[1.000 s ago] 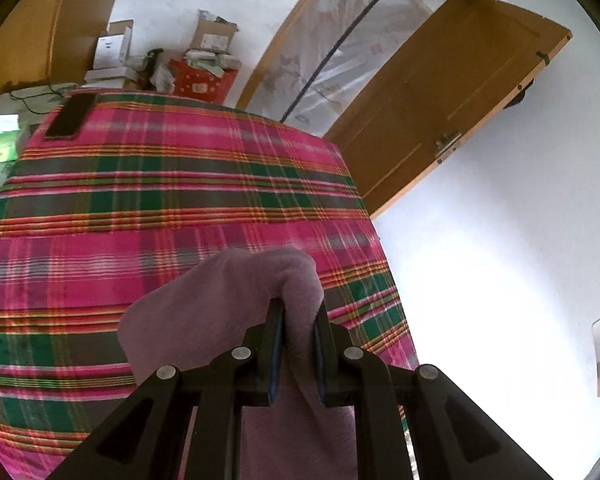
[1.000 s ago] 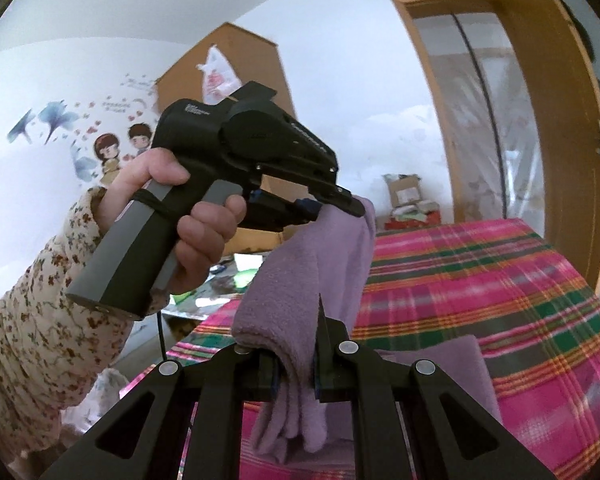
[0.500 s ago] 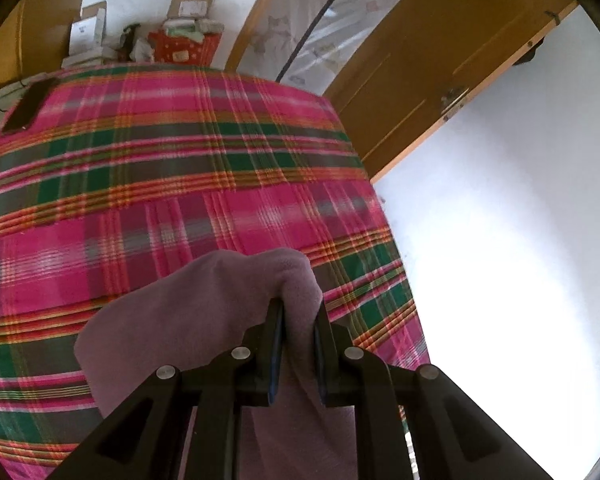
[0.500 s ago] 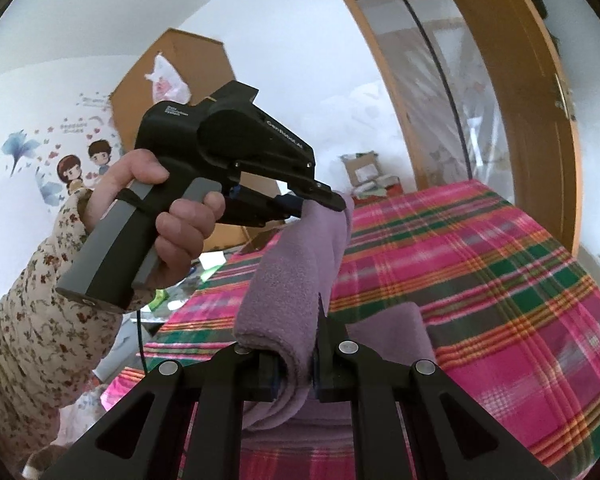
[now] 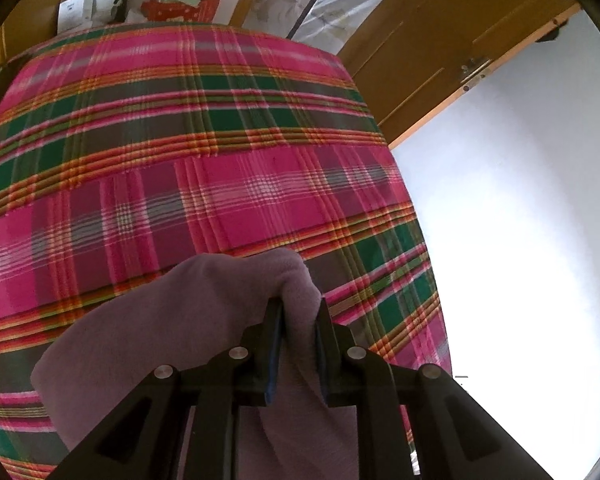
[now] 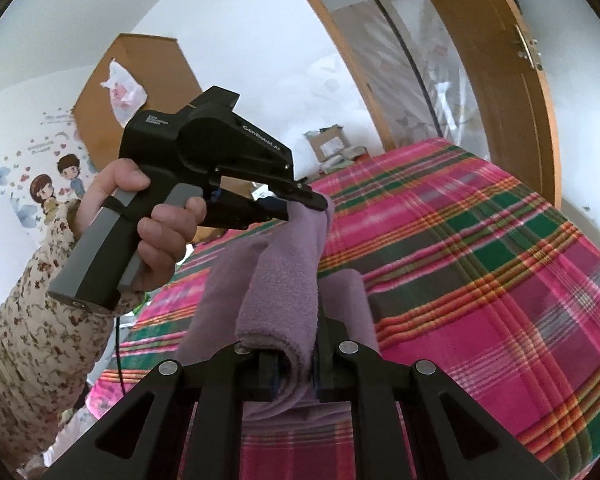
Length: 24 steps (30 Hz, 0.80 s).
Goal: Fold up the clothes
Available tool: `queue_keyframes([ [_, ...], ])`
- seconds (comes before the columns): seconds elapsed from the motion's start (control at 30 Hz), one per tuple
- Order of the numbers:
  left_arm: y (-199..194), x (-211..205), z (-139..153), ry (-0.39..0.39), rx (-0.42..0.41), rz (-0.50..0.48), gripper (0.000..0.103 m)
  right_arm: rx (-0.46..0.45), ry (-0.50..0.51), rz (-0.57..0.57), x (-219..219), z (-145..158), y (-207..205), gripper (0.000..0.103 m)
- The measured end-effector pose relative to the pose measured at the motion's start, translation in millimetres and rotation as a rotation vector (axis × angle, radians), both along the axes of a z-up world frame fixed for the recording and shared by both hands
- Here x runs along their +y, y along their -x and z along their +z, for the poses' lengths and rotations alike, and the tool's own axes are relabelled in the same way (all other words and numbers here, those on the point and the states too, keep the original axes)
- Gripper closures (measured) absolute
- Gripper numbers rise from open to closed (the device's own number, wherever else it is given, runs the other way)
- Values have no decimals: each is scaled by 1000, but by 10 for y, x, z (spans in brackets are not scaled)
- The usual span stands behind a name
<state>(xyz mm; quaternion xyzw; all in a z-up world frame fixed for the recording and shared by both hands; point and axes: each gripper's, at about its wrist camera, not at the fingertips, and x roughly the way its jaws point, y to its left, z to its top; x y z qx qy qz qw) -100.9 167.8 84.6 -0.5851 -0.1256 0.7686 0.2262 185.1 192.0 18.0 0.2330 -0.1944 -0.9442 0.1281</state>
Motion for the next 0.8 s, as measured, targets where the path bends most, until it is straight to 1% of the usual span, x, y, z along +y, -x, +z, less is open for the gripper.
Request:
queue_keyframes([
  [0.13, 91, 98, -158, 7, -27, -4, 85, -40, 8, -20, 99, -113, 84, 91],
  [0.27, 170, 143, -290, -5, -51, -3, 85, -71, 13, -32, 170, -196, 137, 90],
  [0.4, 213, 179, -340, -44, -43, -10, 85, -94, 20, -46, 242, -271, 167, 88],
  [0.5, 234, 155, -339, -55, -39, -18, 85, -124, 36, -55, 307, -330, 193, 86],
  [0.63, 232, -4, -299, -97, -27, -2, 85, -144, 30, -70, 344, -371, 199, 83],
  [0.7, 214, -116, -262, -108, -12, 13, 85, -152, 23, -77, 353, -386, 200, 81],
  [0.73, 199, -180, -244, -111, -3, 19, 85, -157, 20, -86, 373, -399, 192, 78],
  [0.8, 148, -338, -203, -128, 8, 38, 85, -170, 15, -111, 429, -428, 179, 77],
])
